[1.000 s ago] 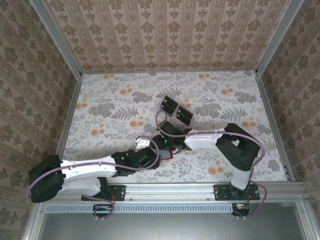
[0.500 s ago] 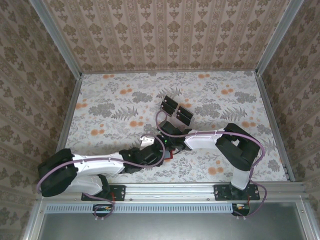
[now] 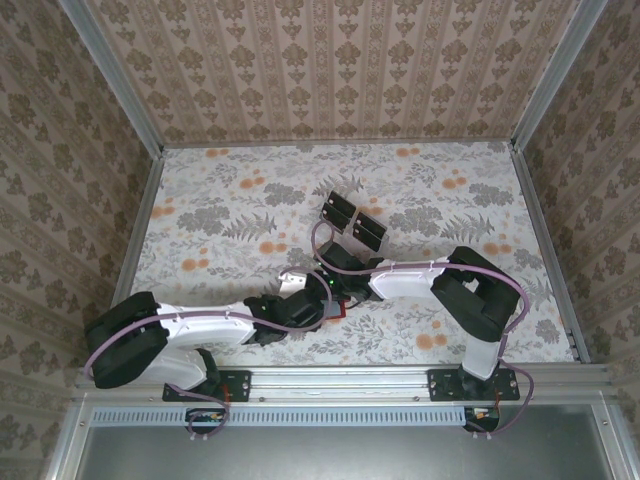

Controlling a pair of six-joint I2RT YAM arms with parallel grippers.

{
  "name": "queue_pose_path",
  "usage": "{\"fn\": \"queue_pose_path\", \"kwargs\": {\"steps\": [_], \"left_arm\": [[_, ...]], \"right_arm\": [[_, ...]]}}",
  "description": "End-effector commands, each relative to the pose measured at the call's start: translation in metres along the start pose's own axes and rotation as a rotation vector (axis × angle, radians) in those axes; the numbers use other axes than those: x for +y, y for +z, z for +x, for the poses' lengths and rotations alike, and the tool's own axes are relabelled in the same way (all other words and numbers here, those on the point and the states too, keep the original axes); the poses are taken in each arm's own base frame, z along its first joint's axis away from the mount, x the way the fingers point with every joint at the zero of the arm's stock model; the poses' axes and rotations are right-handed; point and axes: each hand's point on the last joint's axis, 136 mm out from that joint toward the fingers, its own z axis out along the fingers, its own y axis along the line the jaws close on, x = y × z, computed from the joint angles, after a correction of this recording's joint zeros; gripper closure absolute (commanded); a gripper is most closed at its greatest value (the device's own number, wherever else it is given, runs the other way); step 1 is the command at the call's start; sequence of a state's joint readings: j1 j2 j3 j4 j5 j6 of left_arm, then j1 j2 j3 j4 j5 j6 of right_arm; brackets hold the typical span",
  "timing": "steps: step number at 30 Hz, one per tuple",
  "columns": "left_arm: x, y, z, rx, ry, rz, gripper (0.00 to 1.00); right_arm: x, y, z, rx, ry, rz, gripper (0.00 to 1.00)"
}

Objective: Put the credit cards into the card holder
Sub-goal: Flip over the card slot on the card holder.

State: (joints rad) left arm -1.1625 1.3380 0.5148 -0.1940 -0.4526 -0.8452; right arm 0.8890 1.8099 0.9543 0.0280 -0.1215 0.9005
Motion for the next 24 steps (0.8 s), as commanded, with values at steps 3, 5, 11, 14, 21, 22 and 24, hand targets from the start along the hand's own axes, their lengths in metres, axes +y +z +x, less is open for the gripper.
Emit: {"fn": "queue_pose_path", "kwargs": {"steps": [3, 5, 11, 14, 21, 22, 24], "left_arm": [[0.019, 0.001, 0.008, 0.004, -0.024, -0.063, 0.00], [0.020, 0.002, 0.009, 0.006, -0.026, -0.064, 0.00], [0.021, 0.003, 0.012, 0.010, -0.033, -0.062, 0.00], [0.021, 0.003, 0.013, 0.011, -0.033, -0.061, 0.00], [0.022, 0.003, 0.014, 0.010, -0.037, -0.061, 0.00], [0.022, 0.003, 0.013, 0.009, -0.036, -0.060, 0.00], [0.022, 0.003, 0.013, 0.009, -0.034, -0.059, 0.00]], "right_arm": [[-0.011, -0.012, 0.011, 0.031, -0.001, 0.026, 0.49], [-0.010, -0.020, 0.004, 0.001, -0.002, 0.021, 0.48], [-0.016, -0.031, -0.002, -0.030, 0.005, 0.034, 0.47], [-0.021, -0.027, 0.002, -0.018, 0.012, 0.045, 0.47], [-0.030, -0.024, 0.009, -0.012, 0.037, 0.054, 0.46], [-0.031, -0.024, 0.009, -0.012, 0.040, 0.057, 0.46], [-0.032, -0.023, 0.010, -0.010, 0.042, 0.055, 0.45]]}}
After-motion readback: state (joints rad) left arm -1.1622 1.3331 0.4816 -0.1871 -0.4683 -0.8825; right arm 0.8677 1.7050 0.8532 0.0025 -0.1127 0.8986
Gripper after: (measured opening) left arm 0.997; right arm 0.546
